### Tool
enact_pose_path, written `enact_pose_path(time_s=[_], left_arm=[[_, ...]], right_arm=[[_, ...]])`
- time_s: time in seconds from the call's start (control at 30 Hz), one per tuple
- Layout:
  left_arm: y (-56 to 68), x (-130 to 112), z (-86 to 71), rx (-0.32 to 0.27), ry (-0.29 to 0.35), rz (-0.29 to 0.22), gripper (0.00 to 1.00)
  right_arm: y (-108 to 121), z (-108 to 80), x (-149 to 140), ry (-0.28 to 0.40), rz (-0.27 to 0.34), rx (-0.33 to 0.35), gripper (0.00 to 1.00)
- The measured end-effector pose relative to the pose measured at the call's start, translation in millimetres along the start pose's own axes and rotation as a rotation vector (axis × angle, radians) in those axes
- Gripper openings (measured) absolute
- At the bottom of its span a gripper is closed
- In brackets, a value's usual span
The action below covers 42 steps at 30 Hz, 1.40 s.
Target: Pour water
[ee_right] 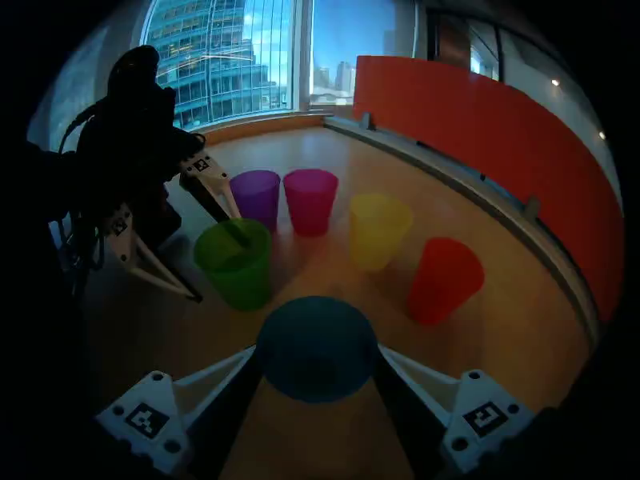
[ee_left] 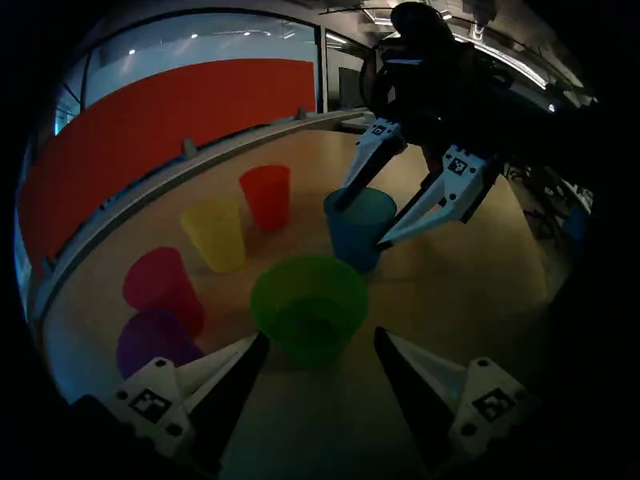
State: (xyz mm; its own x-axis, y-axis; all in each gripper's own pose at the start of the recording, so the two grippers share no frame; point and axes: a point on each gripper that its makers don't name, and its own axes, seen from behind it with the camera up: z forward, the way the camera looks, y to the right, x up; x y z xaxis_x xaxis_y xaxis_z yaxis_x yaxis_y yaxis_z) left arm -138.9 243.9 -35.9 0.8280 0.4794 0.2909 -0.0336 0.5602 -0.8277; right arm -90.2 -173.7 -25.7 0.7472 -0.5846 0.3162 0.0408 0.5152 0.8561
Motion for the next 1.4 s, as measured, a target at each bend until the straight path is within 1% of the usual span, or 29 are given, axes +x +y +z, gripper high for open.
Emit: enact_pose_path(time_s=[0.17,0.3,0.37,0.5,0.77,0.97,1.1,1.27,1.4], left_arm=[[-0.2,0.3,-1.2,-0.001,0.002,-0.01,0.97],[0.6,0.2,-2.2,0.001,0.002,-0.005,0.97],[0.9,0.2,-2.7,0.003,0.001,-0.001,0.97],[1.3,-0.2,-4.5,0.007,0.001,0.001,0.97],[3.0,-0.7,-12.1,0.015,0.012,-0.007,0.97],[4.8,-3.4,-20.5,0.03,0.019,-0.011,0.97],[5.2,-5.0,-27.7,0.046,0.027,-0.024,0.97],[3.1,-6.1,-38.8,0.072,0.038,-0.044,0.97],[-1.3,-7.7,-50.2,0.099,0.045,-0.063,0.97]], right_arm=[[-1.0,-0.6,-1.0,0.0,-0.002,-0.001,0.92],[-2.2,-1.0,-0.9,-0.001,0.002,0.0,0.93],[-3.2,-1.3,-1.3,-0.002,0.006,0.002,0.93],[-3.1,-2.4,-3.7,-0.01,0.012,-0.002,1.0],[-3.8,-8.5,-6.6,-0.004,0.022,-0.013,1.0],[-3.7,-18.9,-12.7,0.0,0.028,-0.035,1.0],[-3.3,-27.5,-18.1,0.004,0.039,-0.056,1.0],[-3.7,-39.6,-23.8,0.013,0.052,-0.083,1.0],[-5.3,-51.5,-29.1,0.02,0.061,-0.104,1.0]])
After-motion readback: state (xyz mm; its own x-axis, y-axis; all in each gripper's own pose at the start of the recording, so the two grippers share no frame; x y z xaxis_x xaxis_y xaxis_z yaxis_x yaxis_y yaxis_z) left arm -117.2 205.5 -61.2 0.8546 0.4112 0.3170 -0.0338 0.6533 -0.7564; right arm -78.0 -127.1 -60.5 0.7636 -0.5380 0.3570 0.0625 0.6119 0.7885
